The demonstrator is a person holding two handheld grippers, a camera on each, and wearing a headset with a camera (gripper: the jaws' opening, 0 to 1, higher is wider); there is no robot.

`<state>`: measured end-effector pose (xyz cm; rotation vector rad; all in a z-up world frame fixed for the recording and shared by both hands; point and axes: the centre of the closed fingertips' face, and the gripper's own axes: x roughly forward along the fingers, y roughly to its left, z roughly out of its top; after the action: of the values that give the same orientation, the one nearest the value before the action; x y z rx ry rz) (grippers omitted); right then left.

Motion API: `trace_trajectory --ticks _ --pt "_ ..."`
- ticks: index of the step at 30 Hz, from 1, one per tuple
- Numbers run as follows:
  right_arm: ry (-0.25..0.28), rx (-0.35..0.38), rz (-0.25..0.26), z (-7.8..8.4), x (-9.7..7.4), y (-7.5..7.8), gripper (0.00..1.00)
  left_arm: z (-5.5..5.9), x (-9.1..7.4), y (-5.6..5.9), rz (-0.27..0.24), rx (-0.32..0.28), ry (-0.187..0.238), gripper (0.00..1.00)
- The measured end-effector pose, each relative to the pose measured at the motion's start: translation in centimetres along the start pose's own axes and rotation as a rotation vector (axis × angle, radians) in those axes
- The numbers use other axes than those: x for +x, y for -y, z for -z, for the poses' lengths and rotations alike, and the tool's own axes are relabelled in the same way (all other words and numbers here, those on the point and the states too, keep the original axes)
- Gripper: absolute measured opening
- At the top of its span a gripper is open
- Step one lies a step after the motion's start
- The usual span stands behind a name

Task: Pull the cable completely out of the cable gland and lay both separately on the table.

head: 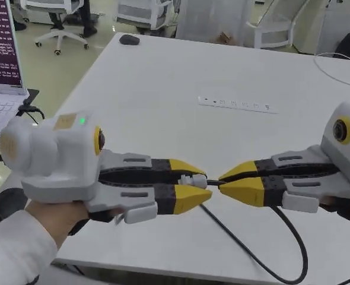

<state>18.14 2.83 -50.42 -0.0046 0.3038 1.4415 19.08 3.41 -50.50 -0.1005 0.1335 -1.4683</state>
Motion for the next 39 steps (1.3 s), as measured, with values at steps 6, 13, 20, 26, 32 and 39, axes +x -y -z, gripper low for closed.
trace_trajectory --ticks 6,13,20,26,32,39 --pt "0.002 0.012 0.013 0.6 -1.2 1.4 0.04 -0.1 -0.7 -1.3 -0.052 -0.013 0.008 0.17" --pt "-0.004 0.035 0.053 2.1 -2.3 2.7 0.04 -0.2 -1.0 -2.1 -0.083 -0.012 0.007 0.16" --pt "-0.045 0.030 0.083 3.9 -3.2 3.6 0.04 0.6 -0.7 -2.5 -0.095 0.011 -0.046 0.16" --pt "-0.079 0.027 0.107 5.1 -4.0 4.0 0.04 1.0 -0.8 -2.6 -0.106 0.003 -0.060 0.16" --pt "-0.110 0.026 0.127 6.2 -4.0 4.4 0.04 0.9 -1.0 -3.0 -0.133 0.018 -0.060 0.16" --pt "-0.136 -0.052 0.161 5.9 -4.2 4.8 0.04 1.0 -1.0 -3.1 -0.141 0.051 -0.063 0.16"
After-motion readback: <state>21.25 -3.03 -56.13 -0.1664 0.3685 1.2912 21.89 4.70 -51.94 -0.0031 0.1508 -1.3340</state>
